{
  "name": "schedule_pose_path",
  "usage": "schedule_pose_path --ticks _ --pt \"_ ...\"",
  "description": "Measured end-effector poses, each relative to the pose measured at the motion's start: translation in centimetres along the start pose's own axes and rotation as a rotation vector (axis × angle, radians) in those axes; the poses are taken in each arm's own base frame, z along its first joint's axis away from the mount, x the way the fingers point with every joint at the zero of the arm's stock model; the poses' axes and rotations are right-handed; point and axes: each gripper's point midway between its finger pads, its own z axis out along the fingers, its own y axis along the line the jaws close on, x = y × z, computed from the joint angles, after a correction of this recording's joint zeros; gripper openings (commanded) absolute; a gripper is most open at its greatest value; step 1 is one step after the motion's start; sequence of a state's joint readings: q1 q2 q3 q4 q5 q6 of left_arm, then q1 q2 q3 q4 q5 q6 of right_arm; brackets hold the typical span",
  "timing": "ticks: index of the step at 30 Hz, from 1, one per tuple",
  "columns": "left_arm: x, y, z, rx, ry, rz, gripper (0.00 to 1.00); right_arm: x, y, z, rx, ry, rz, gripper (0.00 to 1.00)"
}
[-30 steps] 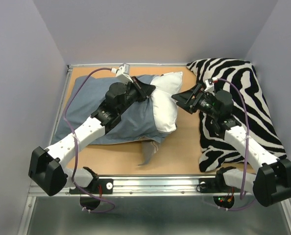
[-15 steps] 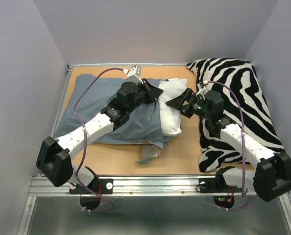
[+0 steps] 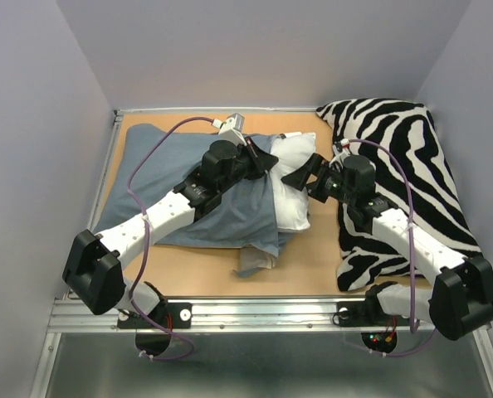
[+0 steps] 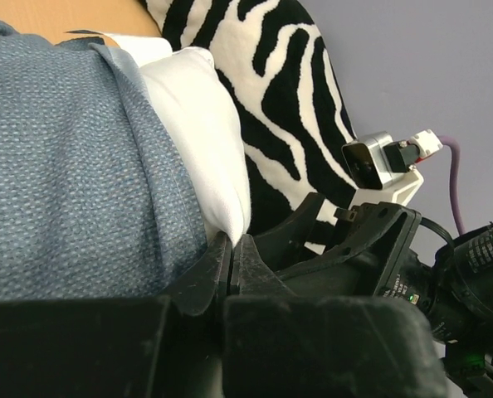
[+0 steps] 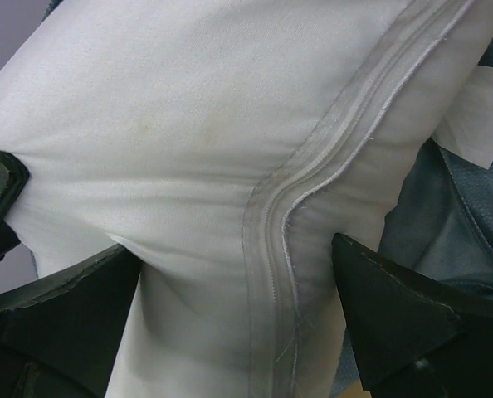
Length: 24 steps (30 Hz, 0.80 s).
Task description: Remove the pillowcase from the pillow
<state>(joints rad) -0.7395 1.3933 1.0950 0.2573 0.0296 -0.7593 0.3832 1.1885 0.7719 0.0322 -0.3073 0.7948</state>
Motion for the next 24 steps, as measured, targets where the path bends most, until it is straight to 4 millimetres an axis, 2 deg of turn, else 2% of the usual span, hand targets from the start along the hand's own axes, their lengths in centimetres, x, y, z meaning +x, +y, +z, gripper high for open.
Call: schedule_pose_path --ticks 7,10,11,12,13,16,17,19,20,22,24 --pt "0.1 -0.1 0.2 -0.010 -0.018 0.001 0.00 0.5 1.8 0.9 -0.114 0.042 0.095 0.98" --pt "0.4 -0.2 0.7 -0.017 -0.033 0.001 0.00 0.4 2.1 1.3 -0.130 0.045 0.127 0.63" --pt "0.5 -0.2 0.9 -0.020 -0.035 0.001 0.00 0.3 2.1 1.4 -0.133 0.044 0.141 0.32" --pt "0.7 -0.1 1.1 -0.026 -0.035 0.002 0.00 0.2 2.2 1.4 -0.135 0.043 0.151 0.18" --pt "0.9 0.0 1.3 -0.030 -0.037 0.004 0.00 0.2 2.1 1.4 -0.134 0.041 0.151 0.01" --pt "1.5 0.1 1.7 -0.041 -0.026 0.012 0.00 -0.3 2.5 1.4 -0.131 0.037 0.148 0.01" --pt "1.3 0.0 1.9 -0.040 -0.025 0.017 0.11 -0.5 2.5 1.4 -0.121 0.035 0.146 0.01" --pt "0.8 -0.4 2.1 -0.055 -0.020 0.059 0.25 -1.5 2.6 1.4 -0.081 0.011 0.116 0.01" --pt "0.1 -0.9 2.2 -0.059 -0.025 0.078 0.38 -2.0 2.6 1.4 -0.063 -0.003 0.102 0.01" --pt "-1.5 -2.3 2.1 -0.050 -0.043 0.109 0.46 -3.2 2.3 1.2 -0.008 -0.035 0.058 0.01" --pt "-3.8 -6.0 1.2 0.020 -0.092 0.143 0.49 -4.3 1.7 1.1 0.052 -0.072 0.017 0.01"
